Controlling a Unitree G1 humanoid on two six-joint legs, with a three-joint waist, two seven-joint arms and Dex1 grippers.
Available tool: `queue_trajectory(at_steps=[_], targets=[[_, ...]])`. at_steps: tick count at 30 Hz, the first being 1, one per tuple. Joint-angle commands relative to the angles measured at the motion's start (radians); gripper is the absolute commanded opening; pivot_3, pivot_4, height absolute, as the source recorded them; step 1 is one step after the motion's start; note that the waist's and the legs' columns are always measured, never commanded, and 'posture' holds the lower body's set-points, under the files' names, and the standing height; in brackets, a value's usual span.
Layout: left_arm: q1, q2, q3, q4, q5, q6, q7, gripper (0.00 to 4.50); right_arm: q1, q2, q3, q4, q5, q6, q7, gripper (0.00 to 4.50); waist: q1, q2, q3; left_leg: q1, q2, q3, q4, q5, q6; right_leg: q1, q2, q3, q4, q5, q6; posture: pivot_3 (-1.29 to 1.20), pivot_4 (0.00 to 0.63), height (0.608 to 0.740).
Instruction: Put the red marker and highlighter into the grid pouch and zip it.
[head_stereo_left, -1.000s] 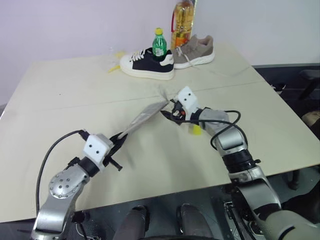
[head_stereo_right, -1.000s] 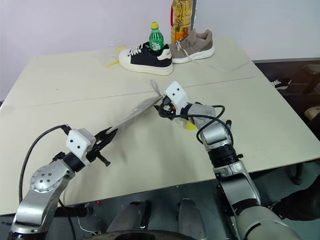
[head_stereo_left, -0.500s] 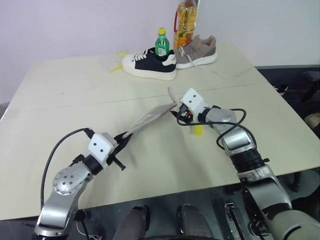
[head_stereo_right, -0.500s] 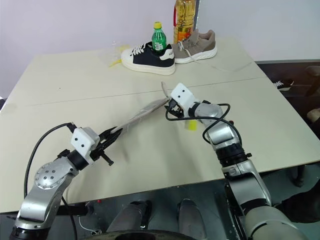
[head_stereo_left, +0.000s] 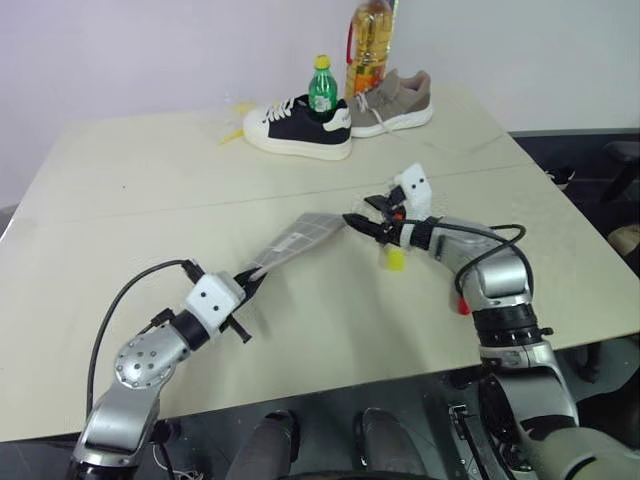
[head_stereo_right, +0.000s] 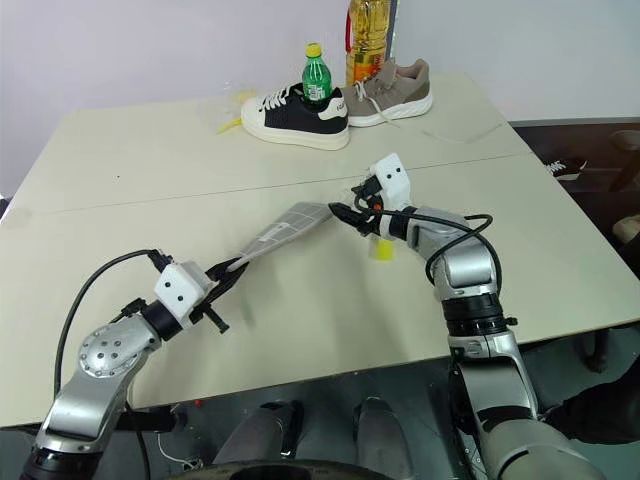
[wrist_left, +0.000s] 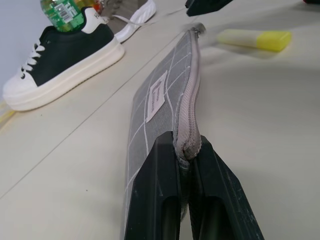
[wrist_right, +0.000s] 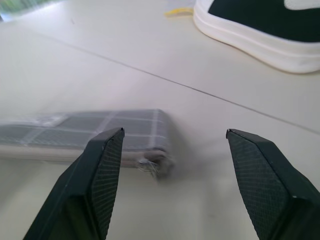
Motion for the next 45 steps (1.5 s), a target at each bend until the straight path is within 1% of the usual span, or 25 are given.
queue_trajectory(at_steps=[1,4,7,12,19,23,29,30,32,36,37,41,45], targets=[[-0.011,-0.002,0.007,-0.036,-0.009,0.000,0.005,0.00,-0.058,0.035,-0.028,0.002,0.039,0.026,-0.033,3.36,-0.002,0.000,0.000,0.000,0.000,0.000,0.000,0.000,0.000,0.000,0.000,0.000,0.000,0.000,0.000,0.00,0.150,0.740],[-0.011,0.000,0.013,-0.027,-0.010,-0.004,0.005,0.00,-0.073,0.041,-0.004,0.045,0.009,0.014,-0.058,3.36,-0.001,0.000,0.000,0.000,0.000,0.000,0.000,0.000,0.000,0.000,0.000,0.000,0.000,0.001,0.001,0.00,0.150,0.740],[-0.004,-0.005,0.031,-0.031,-0.019,-0.003,0.014,0.00,-0.068,0.022,0.012,0.057,-0.011,-0.025,-0.050,3.36,0.001,0.000,0.000,0.000,0.000,0.000,0.000,0.000,0.000,0.000,0.000,0.000,-0.001,0.001,0.001,0.00,0.150,0.740],[0.018,-0.008,0.051,-0.043,-0.033,-0.006,0.016,0.00,-0.028,-0.035,0.038,0.036,-0.013,-0.086,0.027,3.36,0.001,0.000,0.000,-0.001,0.000,0.000,0.000,0.000,0.001,0.000,0.000,0.000,-0.004,0.001,0.002,0.00,0.150,0.740],[0.023,-0.008,0.060,-0.047,-0.041,-0.010,0.013,0.00,0.008,-0.087,0.083,0.030,-0.027,-0.134,0.112,3.36,-0.002,0.001,0.000,-0.001,0.000,0.001,0.000,-0.001,0.001,0.001,0.000,0.000,-0.004,0.001,0.001,0.00,0.150,0.740],[0.021,-0.008,0.056,-0.047,-0.045,-0.012,0.008,0.00,-0.001,-0.065,0.116,0.075,-0.063,-0.147,0.086,3.36,-0.001,0.000,0.000,-0.001,0.000,0.001,0.000,-0.001,0.001,0.001,0.000,0.000,-0.005,0.001,0.001,0.00,0.150,0.740],[0.022,-0.010,0.049,-0.039,-0.047,-0.021,0.006,0.00,-0.027,0.000,0.120,0.150,-0.095,-0.157,0.017,3.36,-0.001,0.001,0.000,-0.001,0.000,0.001,0.000,-0.001,0.001,0.001,0.000,0.000,-0.005,0.002,0.001,0.00,0.150,0.740],[0.022,-0.011,0.047,-0.039,-0.046,-0.023,0.006,0.00,-0.029,0.006,0.118,0.155,-0.095,-0.158,0.013,3.14,-0.001,0.001,0.000,-0.001,0.000,0.001,0.000,-0.001,0.001,0.001,0.000,0.000,-0.005,0.002,0.001,0.00,0.150,0.740],[0.022,-0.012,0.046,-0.037,-0.045,-0.024,0.007,0.00,-0.033,0.015,0.117,0.160,-0.095,-0.157,0.010,2.46,-0.001,0.001,0.000,-0.001,0.000,0.001,0.000,-0.001,0.001,0.001,0.000,0.000,-0.005,0.002,0.001,0.00,0.150,0.740],[0.027,-0.015,0.044,-0.033,-0.042,-0.027,0.008,0.00,-0.033,0.021,0.118,0.142,-0.088,-0.151,0.013,0.45,-0.001,0.001,0.000,-0.001,0.000,0.001,0.000,-0.001,0.001,0.001,0.000,0.000,-0.005,0.002,0.001,0.00,0.150,0.740],[0.027,-0.016,0.043,-0.029,-0.041,-0.029,0.009,0.00,-0.033,0.022,0.120,0.135,-0.088,-0.148,0.015,0.03,-0.001,0.001,0.000,-0.001,0.000,0.001,0.000,-0.001,0.001,0.001,0.000,0.000,-0.005,0.002,0.001,0.00,0.150,0.740],[0.011,-0.029,0.022,0.001,-0.018,-0.029,0.022,0.00,-0.023,0.015,0.153,0.081,-0.107,-0.137,0.023,0.03,-0.001,0.001,0.000,-0.001,0.000,0.001,0.000,-0.001,0.001,0.001,0.000,0.000,-0.005,0.002,0.001,0.00,0.150,0.740],[-0.051,-0.086,-0.029,0.053,0.006,-0.019,0.059,0.00,0.003,-0.024,0.235,-0.008,-0.159,-0.151,0.057,0.03,0.002,0.001,0.000,-0.001,0.000,0.000,0.001,-0.001,0.001,0.001,0.000,0.000,-0.005,0.002,0.001,0.00,0.150,0.740]])
